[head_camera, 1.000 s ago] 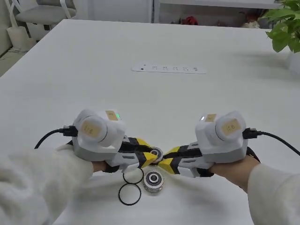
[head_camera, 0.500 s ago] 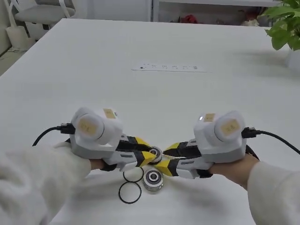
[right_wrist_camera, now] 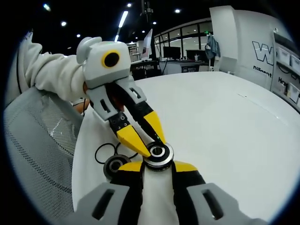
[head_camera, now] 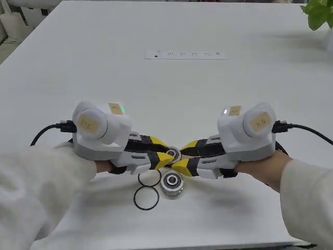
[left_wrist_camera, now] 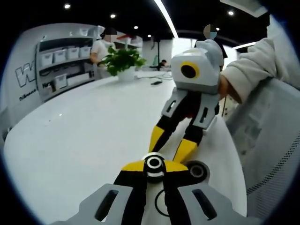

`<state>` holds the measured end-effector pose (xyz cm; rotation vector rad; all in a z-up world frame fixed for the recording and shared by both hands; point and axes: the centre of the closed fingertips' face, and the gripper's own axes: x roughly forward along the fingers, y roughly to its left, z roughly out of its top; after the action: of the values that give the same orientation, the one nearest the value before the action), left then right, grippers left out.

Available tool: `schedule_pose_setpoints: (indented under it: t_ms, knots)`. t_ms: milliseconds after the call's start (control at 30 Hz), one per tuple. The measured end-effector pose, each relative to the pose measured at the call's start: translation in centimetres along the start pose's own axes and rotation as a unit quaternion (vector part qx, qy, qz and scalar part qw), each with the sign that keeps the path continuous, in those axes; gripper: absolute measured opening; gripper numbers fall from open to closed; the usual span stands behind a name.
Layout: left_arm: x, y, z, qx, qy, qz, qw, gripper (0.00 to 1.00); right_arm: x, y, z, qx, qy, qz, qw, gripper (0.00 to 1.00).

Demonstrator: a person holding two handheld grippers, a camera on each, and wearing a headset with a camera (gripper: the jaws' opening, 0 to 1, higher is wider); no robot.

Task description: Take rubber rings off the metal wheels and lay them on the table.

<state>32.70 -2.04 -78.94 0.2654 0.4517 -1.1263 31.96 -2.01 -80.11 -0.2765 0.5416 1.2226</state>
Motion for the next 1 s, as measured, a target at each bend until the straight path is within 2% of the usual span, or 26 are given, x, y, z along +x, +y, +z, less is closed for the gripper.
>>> schedule_pose_setpoints:
  t_ms: [300,1000]
  knots:
    - [0.01,-0.23,0.08,0.002,-0.001,-0.004,1.0,0.13,-0.27,0.07,-0.35,0.003,0.007,0.011,0.9999,0.14]
    - [-0.13,-0.24,-0.02,-0.002,0.001,0.001,1.0,0.13,-0.2,0.06,-0.7,0.028,0.018,0.014,0.9994,0.06]
